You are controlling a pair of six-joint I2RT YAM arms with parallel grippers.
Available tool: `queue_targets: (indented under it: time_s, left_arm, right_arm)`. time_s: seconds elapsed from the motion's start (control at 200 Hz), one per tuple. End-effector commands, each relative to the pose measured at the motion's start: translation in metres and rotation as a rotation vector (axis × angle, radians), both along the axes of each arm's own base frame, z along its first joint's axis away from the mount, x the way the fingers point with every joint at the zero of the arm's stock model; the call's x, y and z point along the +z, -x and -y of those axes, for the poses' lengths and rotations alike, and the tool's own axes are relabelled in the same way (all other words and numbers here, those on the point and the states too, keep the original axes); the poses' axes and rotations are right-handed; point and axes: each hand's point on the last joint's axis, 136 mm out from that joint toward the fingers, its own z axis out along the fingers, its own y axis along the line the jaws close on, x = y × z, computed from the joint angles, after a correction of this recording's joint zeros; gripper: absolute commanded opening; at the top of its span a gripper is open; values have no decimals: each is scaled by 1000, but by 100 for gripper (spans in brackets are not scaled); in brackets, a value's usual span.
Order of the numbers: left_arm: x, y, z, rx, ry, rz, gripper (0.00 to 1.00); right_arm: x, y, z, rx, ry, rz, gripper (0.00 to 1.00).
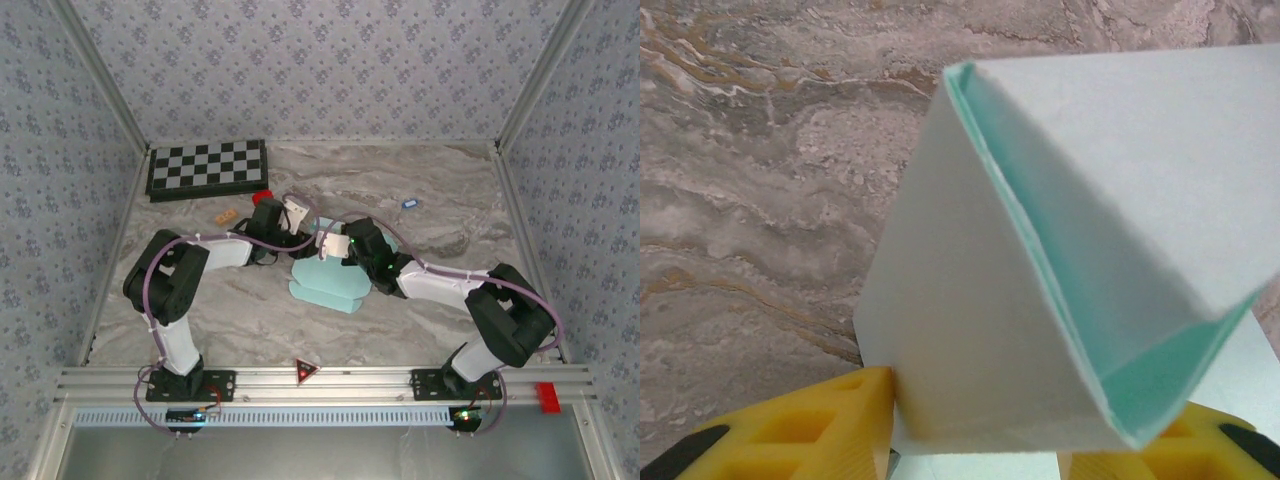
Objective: Fold the paper box
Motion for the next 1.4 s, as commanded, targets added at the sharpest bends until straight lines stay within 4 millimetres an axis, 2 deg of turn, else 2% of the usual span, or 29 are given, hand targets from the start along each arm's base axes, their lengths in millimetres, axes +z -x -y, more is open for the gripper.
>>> queue_targets:
  time_s: [0.0,0.24,0.42,0.81,1.094,1.209,1.264,1.394]
  left_arm:
    - [7,-10,5,19,30,58,43]
    - [11,-14,8,27,36,85,43]
    - [4,-15,6,49,13,92,41]
    - [-6,-13,5,93,-33,149,31]
    - [-9,-12,3,102,-54,156,30]
    - [-10,-11,3,100,-63,158,24]
    - [-9,-11,3,99,-66,162,18]
    - [-7,-10,5,101,-66,171,16]
  right_arm:
    - [-19,14,-4,46,33,-60,0]
    - [-24,17,-7,61,44,-82,0]
    - [-24,17,-8,57,49,-80,0]
    - [-31,18,-14,63,60,-89,0]
    - [-36,20,-15,72,76,-96,0]
    - [-35,20,-15,72,75,-94,0]
    - [-34,20,-16,73,74,-94,0]
    - [-32,20,-17,69,69,-91,0]
